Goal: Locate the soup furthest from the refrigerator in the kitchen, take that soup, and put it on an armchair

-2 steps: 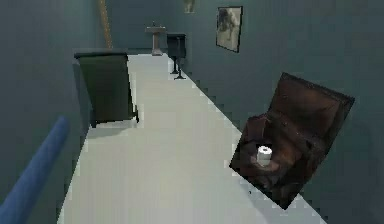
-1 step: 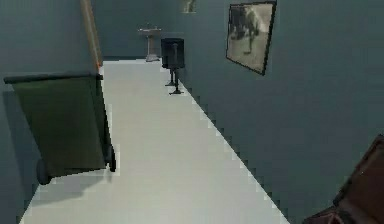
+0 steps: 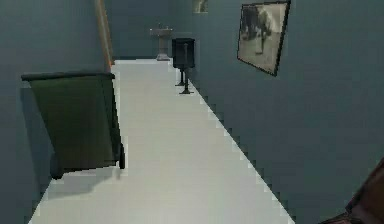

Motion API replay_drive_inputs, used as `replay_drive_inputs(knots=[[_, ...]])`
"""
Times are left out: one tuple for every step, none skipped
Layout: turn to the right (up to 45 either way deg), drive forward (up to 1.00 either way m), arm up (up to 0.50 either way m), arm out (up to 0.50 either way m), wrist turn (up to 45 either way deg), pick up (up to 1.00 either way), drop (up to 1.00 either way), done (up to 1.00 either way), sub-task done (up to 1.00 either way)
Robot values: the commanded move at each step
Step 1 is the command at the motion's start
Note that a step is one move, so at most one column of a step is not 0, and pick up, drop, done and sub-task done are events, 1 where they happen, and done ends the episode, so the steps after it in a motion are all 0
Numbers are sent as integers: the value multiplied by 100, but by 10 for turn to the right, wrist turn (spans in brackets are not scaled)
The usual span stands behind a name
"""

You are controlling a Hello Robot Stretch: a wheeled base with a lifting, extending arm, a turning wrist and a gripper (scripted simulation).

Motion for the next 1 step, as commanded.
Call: replay_drive_inputs(knots=[[-120,0,0,0,0,0,0,0,0]])
